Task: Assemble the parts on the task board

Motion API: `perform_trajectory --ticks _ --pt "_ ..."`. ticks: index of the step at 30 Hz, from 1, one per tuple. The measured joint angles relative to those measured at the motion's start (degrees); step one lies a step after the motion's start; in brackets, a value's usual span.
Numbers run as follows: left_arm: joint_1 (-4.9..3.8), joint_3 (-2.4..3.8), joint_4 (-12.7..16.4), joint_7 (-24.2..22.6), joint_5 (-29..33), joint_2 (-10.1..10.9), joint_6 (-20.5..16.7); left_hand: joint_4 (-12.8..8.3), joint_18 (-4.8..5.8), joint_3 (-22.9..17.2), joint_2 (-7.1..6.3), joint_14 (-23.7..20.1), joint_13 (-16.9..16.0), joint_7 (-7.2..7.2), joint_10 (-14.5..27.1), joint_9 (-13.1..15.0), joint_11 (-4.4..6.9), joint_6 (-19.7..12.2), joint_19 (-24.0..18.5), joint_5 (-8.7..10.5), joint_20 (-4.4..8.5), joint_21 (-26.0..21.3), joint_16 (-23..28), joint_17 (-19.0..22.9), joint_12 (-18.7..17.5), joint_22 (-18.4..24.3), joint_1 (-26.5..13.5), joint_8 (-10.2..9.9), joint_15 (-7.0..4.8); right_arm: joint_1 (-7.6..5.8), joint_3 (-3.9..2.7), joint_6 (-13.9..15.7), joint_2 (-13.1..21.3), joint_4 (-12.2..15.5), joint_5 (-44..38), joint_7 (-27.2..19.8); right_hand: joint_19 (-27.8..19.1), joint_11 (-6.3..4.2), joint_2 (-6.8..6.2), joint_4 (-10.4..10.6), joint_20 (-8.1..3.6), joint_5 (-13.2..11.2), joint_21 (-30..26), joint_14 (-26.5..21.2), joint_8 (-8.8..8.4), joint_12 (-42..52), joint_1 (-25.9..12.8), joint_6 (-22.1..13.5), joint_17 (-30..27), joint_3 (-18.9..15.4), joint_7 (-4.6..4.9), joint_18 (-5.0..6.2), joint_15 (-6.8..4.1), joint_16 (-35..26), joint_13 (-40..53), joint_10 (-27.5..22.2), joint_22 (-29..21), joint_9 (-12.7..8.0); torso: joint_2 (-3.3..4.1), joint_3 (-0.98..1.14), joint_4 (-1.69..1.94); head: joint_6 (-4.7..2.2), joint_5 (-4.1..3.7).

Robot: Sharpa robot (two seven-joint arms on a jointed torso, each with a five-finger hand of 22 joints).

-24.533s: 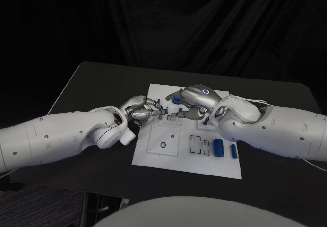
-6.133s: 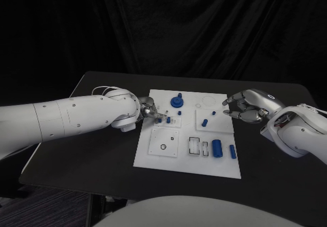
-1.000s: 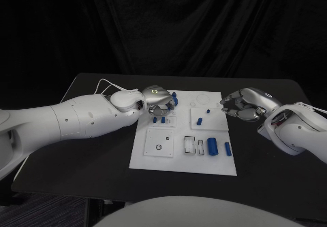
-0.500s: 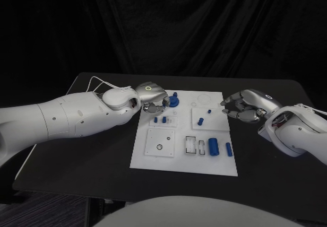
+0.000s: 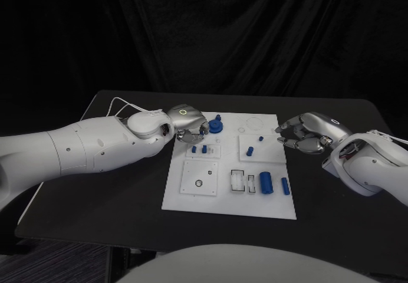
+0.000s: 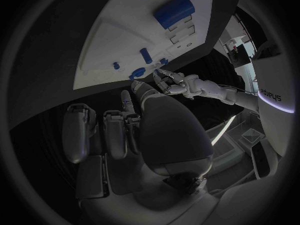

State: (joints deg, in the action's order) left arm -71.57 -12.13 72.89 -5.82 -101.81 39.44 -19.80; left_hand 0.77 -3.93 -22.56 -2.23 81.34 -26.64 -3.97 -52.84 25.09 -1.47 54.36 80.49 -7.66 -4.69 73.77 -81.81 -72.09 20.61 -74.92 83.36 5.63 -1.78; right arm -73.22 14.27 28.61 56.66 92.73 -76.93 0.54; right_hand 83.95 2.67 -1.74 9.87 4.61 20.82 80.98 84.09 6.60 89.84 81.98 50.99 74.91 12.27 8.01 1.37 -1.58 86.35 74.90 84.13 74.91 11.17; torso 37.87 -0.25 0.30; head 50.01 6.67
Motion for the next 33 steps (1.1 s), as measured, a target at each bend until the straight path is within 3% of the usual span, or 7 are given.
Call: perform_trajectory --ticks 33 --pt "0.68 0.10 -0.49 0.64 -0.01 -0.60 1.47 0.01 -0.01 0.01 -0.01 -0.36 -0.10 -0.01 -0.21 -0.24 -0.20 0.00 -0.42 0.34 -0.01 -0.77 0.44 0.71 -0.28 0.01 0.00 -0.22 0.05 0.15 0.00 -0.56 -0.33 -0.06 0.13 0.01 0.00 0.00 0.00 0.00 0.00 0.00 0.00 0.00 0.00 0.00 0.00 0.00 0.00 0.00 0.00 0.00 0.00 0.00 0.04 0.00 -0.01 0.01 -0.06 0.03 -0.03 0.00 -0.04"
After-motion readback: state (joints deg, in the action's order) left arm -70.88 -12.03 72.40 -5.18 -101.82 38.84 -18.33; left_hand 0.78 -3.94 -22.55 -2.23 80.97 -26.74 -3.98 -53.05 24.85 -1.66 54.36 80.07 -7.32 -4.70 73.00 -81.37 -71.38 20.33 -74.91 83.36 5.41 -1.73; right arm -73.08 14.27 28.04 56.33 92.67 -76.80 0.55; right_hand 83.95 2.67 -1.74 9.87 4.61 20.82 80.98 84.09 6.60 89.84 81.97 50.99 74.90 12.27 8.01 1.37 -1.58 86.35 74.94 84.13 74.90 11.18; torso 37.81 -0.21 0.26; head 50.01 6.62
